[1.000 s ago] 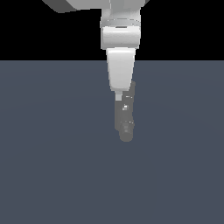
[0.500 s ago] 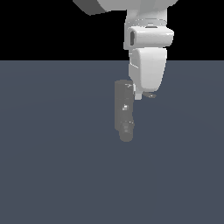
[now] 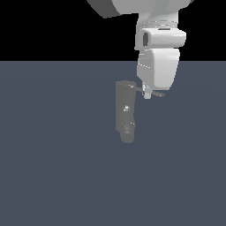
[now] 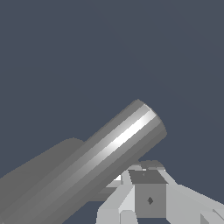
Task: Turn on the faucet by rotating a designated handle.
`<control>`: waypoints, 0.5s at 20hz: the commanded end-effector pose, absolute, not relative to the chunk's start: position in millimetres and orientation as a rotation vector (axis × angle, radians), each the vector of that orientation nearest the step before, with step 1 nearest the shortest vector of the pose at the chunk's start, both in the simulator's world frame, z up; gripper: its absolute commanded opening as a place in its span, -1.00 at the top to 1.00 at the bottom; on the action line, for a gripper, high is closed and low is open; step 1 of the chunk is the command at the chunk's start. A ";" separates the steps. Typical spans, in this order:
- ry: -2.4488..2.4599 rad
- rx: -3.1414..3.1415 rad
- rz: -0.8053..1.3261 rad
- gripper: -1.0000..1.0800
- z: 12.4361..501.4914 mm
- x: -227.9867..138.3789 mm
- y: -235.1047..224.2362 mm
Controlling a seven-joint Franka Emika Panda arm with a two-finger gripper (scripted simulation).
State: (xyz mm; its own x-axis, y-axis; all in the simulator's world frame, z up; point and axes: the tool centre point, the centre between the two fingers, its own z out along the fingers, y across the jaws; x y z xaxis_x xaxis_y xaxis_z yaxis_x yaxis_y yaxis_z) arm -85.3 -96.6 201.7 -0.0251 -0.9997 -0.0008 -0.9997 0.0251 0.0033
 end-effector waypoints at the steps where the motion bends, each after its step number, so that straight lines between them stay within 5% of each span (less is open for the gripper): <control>1: -2.257 2.187 0.000 1.00 201.5 -77.0 -107.5; 10: -2.266 2.176 0.000 1.00 201.5 -54.5 -136.9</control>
